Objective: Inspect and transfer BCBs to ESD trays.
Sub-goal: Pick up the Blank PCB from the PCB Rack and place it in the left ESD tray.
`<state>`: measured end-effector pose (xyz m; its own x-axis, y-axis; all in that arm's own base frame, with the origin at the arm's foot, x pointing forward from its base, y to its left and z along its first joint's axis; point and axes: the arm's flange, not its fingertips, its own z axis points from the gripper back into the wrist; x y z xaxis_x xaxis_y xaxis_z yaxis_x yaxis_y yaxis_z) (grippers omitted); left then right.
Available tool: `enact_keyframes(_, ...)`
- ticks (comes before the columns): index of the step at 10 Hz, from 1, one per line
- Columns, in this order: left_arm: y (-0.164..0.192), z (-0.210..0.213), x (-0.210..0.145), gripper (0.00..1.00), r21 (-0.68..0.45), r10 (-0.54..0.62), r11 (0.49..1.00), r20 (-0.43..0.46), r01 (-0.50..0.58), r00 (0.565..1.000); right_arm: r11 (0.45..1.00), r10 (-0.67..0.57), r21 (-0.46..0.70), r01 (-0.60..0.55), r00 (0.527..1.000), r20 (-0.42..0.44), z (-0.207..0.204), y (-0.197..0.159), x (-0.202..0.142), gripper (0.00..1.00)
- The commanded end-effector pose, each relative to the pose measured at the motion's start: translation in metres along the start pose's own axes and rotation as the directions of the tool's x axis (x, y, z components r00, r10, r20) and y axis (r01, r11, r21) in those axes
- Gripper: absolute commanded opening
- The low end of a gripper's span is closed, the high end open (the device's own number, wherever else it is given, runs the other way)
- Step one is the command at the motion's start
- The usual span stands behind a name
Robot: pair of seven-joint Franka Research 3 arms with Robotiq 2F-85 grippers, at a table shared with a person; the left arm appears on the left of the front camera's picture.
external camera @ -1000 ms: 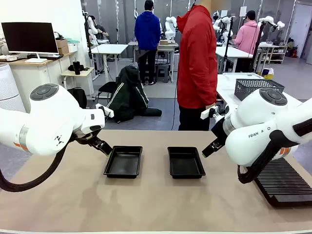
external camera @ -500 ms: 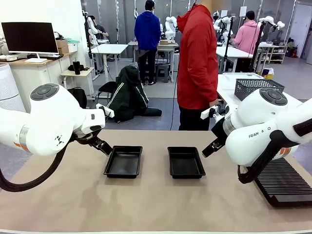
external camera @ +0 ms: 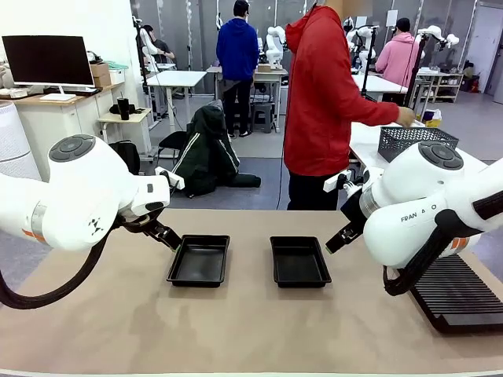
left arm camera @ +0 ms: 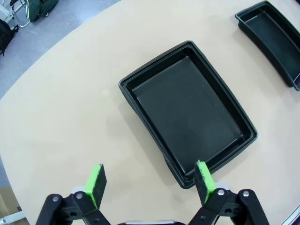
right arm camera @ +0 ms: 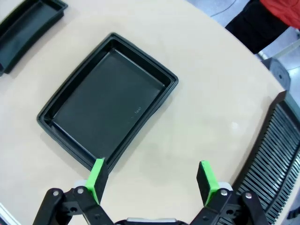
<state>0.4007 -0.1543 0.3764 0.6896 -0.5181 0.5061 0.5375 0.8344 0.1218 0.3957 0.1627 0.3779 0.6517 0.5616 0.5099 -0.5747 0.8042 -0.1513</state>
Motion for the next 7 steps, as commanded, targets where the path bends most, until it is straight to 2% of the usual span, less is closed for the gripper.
enact_keyframes(1,0.006,0.043,0.004,1.0,-0.096,0.075,0.992,-0.013,-0.076,0.997,0.991,-0.117,0.059,0.117,0.993,-0.007,0.054,-0.019,0.004,1.0)
enact_keyframes(3,0.02,0.104,0.006,1.0,-0.219,0.167,0.959,-0.082,-0.181,0.983,0.962,-0.233,0.141,0.233,0.972,-0.015,0.12,-0.038,0.007,1.0)
enact_keyframes(4,0.025,0.129,0.005,1.0,-0.317,0.195,0.921,-0.127,-0.226,0.973,0.947,-0.27,0.169,0.274,0.962,-0.048,0.152,-0.047,0.006,1.0)
enact_keyframes(5,0.036,0.158,0.002,1.0,-0.359,0.236,0.889,-0.174,-0.284,0.956,0.918,-0.331,0.194,0.346,0.937,-0.11,0.183,-0.056,0.001,1.0)
enact_keyframes(7,0.074,0.219,0.003,1.0,-0.36,0.304,0.864,-0.187,-0.353,0.934,0.854,-0.441,0.244,0.46,0.888,-0.13,0.246,-0.089,-0.01,1.0)
